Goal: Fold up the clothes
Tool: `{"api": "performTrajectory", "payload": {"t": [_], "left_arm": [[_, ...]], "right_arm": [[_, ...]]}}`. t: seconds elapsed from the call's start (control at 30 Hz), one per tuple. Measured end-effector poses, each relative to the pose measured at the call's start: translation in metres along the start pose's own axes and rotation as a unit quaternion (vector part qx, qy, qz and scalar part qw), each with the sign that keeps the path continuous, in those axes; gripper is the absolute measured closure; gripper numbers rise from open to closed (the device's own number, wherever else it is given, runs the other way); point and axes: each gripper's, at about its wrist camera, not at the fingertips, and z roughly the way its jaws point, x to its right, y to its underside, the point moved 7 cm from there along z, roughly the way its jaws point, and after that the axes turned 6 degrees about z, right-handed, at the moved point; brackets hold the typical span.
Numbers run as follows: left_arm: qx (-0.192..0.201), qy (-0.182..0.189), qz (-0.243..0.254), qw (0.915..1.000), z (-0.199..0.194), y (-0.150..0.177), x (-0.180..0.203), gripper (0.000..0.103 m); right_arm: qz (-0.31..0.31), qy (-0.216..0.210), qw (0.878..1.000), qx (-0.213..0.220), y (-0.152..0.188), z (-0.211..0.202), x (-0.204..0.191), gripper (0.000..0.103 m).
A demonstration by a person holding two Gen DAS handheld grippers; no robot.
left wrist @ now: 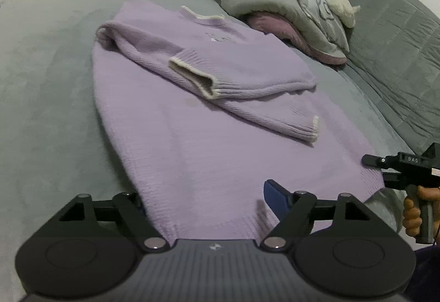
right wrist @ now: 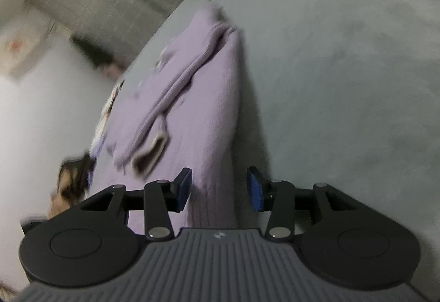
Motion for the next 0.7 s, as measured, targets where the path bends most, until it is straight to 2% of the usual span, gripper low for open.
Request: {"api": "performTrajectory", "payload": {"t": [0.07, 0.1, 0.13, 0.2, 0.27, 0.37, 0.47, 0.53, 0.63, 0.7], "left_arm": [[-0.003, 0.042, -0.007, 0.9991, 0.001, 0.002, 0.010, 0.054], [-0.008, 0.040, -0.007, 0.9991, 0.004, 0.004, 0.012, 0.053], [-0.013, 0.033, -0.005, 0.9993, 0.008, 0.005, 0.014, 0.055], [-0.016, 0.017, -0.004, 0.9997, 0.012, 0.008, 0.011, 0.071], [-0.014, 0.021, -0.031, 0.9992, 0.010, 0.007, 0.004, 0.078], [0.007, 0.030, -0.059, 0.9978, -0.004, 0.000, -0.004, 0.081], [0.036, 0.041, -0.063, 0.9965, -0.021, -0.008, -0.006, 0.082], [0.042, 0.043, -0.065, 0.9961, -0.025, -0.012, -0.006, 0.082], [0.040, 0.043, -0.072, 0.9957, -0.022, -0.016, -0.005, 0.083], [0.053, 0.044, -0.071, 0.9951, -0.026, -0.024, -0.002, 0.084]], "right_arm": [[0.002, -0.015, 1.000, -0.006, 0.005, 0.004, 0.000, 0.057], [0.004, -0.015, 1.000, -0.007, 0.005, 0.004, 0.001, 0.065], [0.007, -0.004, 1.000, -0.004, 0.001, 0.002, 0.004, 0.080], [0.011, 0.006, 1.000, 0.004, -0.003, 0.000, 0.005, 0.085], [-0.009, 0.013, 1.000, 0.017, -0.005, -0.003, -0.004, 0.086], [-0.017, -0.003, 0.999, 0.047, -0.012, -0.015, -0.020, 0.087], [-0.021, -0.032, 0.996, 0.078, -0.021, -0.031, -0.036, 0.088], [-0.025, -0.046, 0.994, 0.093, -0.025, -0.036, -0.043, 0.088], [-0.042, -0.051, 0.992, 0.105, -0.028, -0.036, -0.056, 0.088], [-0.065, -0.040, 0.990, 0.119, -0.032, -0.037, -0.068, 0.089]]}}
